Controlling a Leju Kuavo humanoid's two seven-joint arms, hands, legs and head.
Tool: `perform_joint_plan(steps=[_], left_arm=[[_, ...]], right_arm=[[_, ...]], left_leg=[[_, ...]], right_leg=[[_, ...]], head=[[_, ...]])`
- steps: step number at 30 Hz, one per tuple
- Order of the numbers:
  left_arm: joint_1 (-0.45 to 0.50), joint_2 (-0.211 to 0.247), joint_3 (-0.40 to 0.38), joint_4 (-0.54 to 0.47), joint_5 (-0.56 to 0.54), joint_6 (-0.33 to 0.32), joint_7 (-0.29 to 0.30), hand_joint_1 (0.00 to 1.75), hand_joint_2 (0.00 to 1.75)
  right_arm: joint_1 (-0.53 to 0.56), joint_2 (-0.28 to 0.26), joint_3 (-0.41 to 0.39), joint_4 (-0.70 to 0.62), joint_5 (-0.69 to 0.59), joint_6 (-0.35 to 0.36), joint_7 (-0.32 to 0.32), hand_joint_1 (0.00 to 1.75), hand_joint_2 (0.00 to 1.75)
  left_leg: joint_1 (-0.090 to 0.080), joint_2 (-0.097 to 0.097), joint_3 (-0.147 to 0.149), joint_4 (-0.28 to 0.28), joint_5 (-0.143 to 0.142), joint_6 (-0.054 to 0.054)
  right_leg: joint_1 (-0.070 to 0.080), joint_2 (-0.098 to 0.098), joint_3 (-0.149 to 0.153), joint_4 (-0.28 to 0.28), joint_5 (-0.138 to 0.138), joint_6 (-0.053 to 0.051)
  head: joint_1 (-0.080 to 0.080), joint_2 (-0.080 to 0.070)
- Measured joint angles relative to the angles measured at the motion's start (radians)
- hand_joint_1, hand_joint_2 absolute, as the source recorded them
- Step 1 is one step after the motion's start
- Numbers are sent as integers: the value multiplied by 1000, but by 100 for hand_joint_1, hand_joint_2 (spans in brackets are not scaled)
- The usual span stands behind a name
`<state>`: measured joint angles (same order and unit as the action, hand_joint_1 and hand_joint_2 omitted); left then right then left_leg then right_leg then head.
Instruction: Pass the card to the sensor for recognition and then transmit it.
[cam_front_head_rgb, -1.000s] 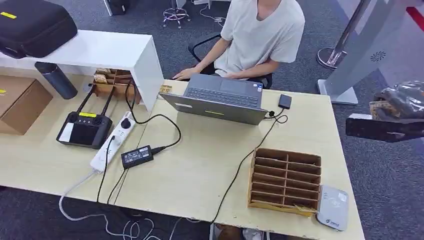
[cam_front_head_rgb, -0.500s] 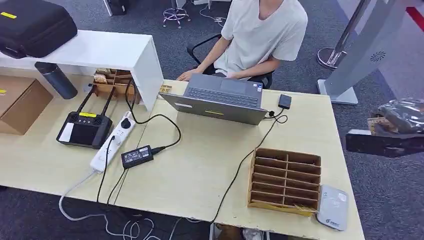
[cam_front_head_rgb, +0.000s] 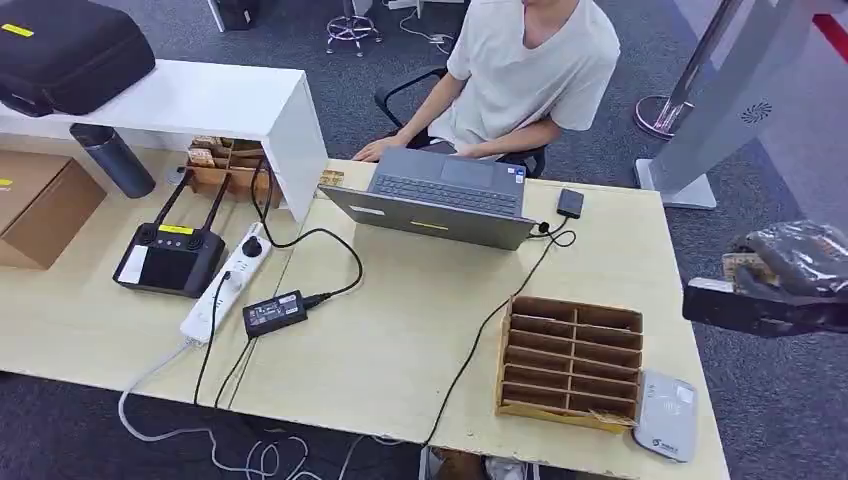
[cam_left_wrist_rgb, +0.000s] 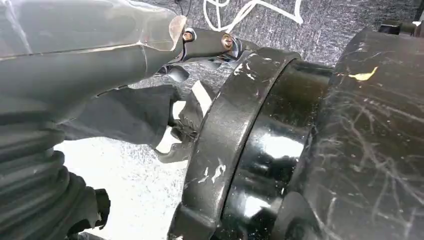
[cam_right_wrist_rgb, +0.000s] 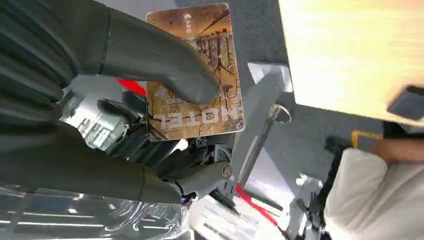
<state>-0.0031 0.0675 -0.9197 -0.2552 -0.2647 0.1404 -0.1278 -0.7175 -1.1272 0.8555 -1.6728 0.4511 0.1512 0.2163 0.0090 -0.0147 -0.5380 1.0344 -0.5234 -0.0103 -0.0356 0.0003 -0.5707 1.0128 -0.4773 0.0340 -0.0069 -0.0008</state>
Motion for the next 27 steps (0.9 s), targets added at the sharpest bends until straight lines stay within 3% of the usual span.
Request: perform_joint_plan(steps=[2, 4, 9, 16, 27], left_arm=[[0, 0, 0, 0, 0, 6, 0, 0, 175], [-1, 0, 0, 0, 0, 10, 0, 0, 175], [0, 0, 0, 0, 0, 16, 1, 0, 175], [0, 0, 0, 0, 0, 16, 2, 0, 175], [0, 1, 0, 0, 0, 16, 8, 0, 175]], right_arm=[[105, 17, -57, -3, 81, -45, -10, 175, 175], [217, 42, -139, -11, 147, -46, -24, 175, 175], [352, 88, -279, -26, 192, -25, -45, 175, 175], [441, 140, -362, -34, 213, -5, -71, 175, 175], [468, 175, -401, -37, 225, -3, -80, 175, 175]], left_leg=[[0, -1, -1, 0, 0, 0], [0, -2, -1, 0, 0, 0], [0, -1, -1, 0, 0, 0], [0, -1, -1, 0, 0, 0], [0, -1, -1, 0, 0, 0]], right_leg=[[0, -1, 0, 0, 0, 0], [0, -2, 0, 0, 0, 0], [0, -2, -1, 0, 0, 0], [0, -2, -1, 0, 0, 0], [0, -1, -1, 0, 0, 0]], head=[[-1, 0], [0, 0], [0, 0], [0, 0], [0, 0]])
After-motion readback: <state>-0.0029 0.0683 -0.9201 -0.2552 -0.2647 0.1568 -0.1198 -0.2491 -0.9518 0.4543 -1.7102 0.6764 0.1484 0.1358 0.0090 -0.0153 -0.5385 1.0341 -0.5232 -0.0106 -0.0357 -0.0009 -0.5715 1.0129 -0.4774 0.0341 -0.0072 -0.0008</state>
